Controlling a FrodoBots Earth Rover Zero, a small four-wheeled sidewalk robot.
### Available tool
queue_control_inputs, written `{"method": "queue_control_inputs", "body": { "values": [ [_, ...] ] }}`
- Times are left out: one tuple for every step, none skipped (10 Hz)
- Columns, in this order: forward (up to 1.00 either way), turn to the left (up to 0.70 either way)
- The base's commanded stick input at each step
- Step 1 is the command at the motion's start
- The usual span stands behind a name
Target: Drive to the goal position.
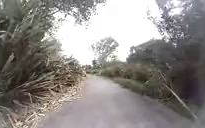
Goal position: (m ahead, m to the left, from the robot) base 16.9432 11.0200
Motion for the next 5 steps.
{"method": "queue_control_inputs", "body": {
  "values": [
    [1.00,0.00],
    [1.00,0.00],
    [1.00,0.00],
    [1.00,0.00],
    [1.00,0.00]
  ]
}}
